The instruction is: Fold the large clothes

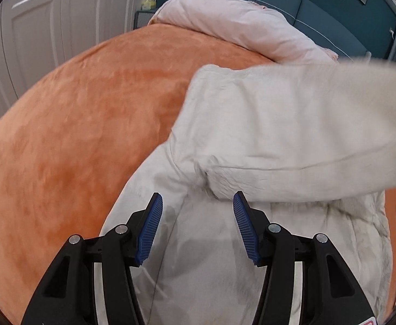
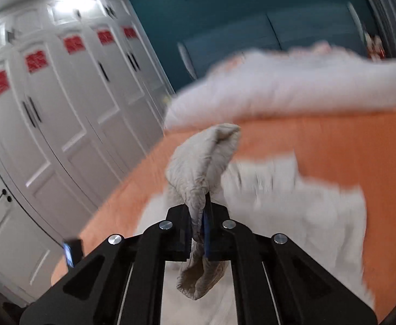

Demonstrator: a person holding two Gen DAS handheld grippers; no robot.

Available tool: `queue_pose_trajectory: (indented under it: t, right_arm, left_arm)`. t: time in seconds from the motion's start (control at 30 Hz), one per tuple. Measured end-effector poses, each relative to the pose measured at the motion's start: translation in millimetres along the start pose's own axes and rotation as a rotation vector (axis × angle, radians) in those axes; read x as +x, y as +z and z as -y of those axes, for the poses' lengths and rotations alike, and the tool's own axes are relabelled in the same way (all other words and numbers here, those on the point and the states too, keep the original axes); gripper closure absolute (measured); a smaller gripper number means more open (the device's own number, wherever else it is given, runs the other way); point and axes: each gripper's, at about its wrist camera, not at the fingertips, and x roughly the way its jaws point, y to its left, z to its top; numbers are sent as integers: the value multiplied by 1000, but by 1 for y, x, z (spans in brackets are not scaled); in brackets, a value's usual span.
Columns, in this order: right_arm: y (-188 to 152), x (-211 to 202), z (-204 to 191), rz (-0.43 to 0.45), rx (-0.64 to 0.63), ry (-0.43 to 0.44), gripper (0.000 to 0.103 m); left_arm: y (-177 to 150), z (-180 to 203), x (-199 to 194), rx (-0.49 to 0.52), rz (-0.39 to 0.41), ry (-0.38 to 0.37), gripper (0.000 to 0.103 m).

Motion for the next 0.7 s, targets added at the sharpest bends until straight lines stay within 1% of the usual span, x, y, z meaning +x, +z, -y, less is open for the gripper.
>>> queue_pose_trajectory:
  t: [0.03, 0.07, 0.1, 0.17, 0.23, 0.27, 0.3, 0.33, 0.37, 0.4, 0.47, 0.53, 0.57, 0.6, 0.63, 0.67, 0.7]
  right_arm:
    - [4, 4, 5, -3, -6, -22, 98]
    - [1, 16, 22, -31, 15, -70, 98]
    - [-5, 26, 34, -60, 39, -96, 98]
    - [-39, 58, 81, -178, 114, -225, 98]
    - [-78, 86, 120, -312, 163, -330, 96]
    - [-106, 98, 142, -377, 222, -321, 90]
    - [-117, 99, 149, -372, 252, -299, 89]
    - [-122, 95, 151, -345, 266, -288, 89]
    - [-122, 90, 149, -331, 276, -295, 88]
    - [-119, 87, 146, -327, 275, -314, 85]
    - [-111, 74, 133, -293, 225, -371, 83]
    - [-101, 57, 120, -236, 169, -416, 83]
    - [-95, 48, 113, -191, 144, -426, 83]
    - [-88, 41, 104, -151, 131, -425, 83]
    - [-82, 41, 99, -129, 125, -405, 83]
    - [-77, 44, 90, -120, 116, -370, 83]
    - [-68, 55, 82, -130, 97, -337, 84]
  left_arm:
    - [4, 2, 3, -2, 3, 2, 51]
    - [9, 4, 9, -5, 10, 13, 51]
    - [11, 5, 15, -7, 10, 27, 51]
    - [14, 2, 32, -28, -10, 58, 51]
    - [11, -5, 49, -60, -48, 56, 46]
    - [9, -8, 53, -65, -53, 44, 44]
    - [6, -10, 54, -65, -46, 38, 44]
    - [5, -9, 53, -58, -36, 40, 44]
    - [5, -7, 52, -51, -35, 48, 44]
    - [5, -6, 52, -48, -37, 53, 44]
    - [8, -4, 42, -43, -29, 67, 45]
    - [13, 0, 23, -41, 18, 59, 48]
    - [19, 2, 11, -40, 51, 48, 48]
    - [27, 3, 6, -39, 72, 46, 48]
    - [37, 6, 0, -44, 99, 43, 48]
    - [45, 11, -2, -48, 110, 32, 48]
    - [53, 16, 0, -49, 113, 26, 48]
